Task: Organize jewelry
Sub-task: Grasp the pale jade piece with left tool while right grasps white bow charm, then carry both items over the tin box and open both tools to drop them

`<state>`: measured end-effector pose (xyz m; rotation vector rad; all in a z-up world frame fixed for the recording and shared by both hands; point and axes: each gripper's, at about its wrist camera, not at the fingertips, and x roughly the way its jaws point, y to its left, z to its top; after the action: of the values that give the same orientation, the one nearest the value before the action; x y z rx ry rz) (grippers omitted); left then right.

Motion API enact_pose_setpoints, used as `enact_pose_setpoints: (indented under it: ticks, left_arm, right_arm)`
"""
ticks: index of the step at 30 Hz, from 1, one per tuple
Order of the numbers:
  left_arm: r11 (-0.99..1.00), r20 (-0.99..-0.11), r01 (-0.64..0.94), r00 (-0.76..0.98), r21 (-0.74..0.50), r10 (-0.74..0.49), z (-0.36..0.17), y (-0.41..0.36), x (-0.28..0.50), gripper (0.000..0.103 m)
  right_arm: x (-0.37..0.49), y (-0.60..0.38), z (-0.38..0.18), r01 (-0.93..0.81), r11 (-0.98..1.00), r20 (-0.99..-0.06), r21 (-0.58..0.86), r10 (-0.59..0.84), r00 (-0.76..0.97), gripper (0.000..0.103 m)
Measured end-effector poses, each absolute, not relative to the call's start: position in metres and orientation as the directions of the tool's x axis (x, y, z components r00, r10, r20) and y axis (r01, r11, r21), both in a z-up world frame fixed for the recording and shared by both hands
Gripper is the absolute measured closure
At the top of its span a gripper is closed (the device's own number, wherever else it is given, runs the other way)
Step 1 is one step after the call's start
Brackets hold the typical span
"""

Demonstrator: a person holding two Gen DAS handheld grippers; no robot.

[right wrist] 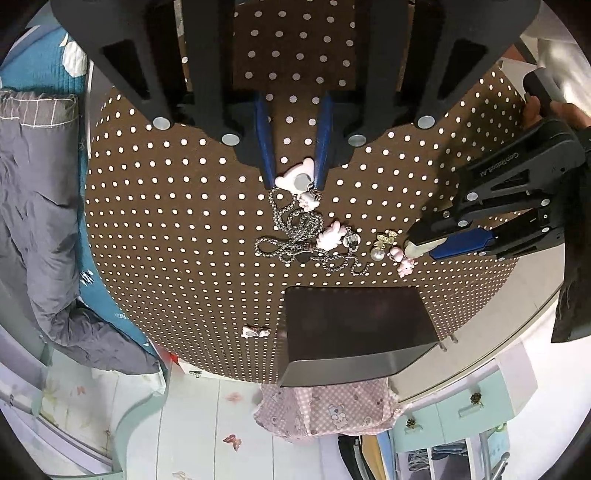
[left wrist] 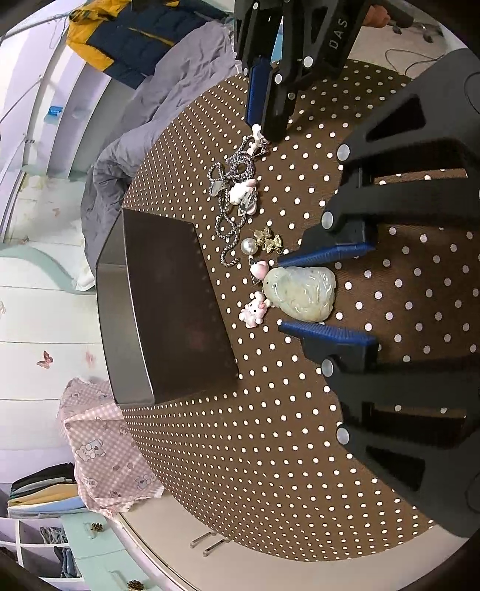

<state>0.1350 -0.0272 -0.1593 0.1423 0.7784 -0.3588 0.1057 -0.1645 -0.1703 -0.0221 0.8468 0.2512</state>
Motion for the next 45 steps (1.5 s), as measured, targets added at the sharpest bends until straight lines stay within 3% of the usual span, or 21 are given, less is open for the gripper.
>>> enact_pose_setpoints:
  ticks: [22,45]
  left_arm:
    - [0.938,-0.692,0.341,0.662,-0.063,-0.287,-0.153,-0.008,0.136,0.073]
    - [0.943,-0.615,0.315,0.725,-0.106,-0.311,-0.12,0.003,0.16,0.073]
  right_arm:
    - [0.106,-0.176,-0.158,-0.195,0.977,-0.714,0.091,0.2,0.671,0.083]
    - [0.139,-0.162,-0.127,-0.259,0.964,-0.634,0.062,0.238,0.735,0.083]
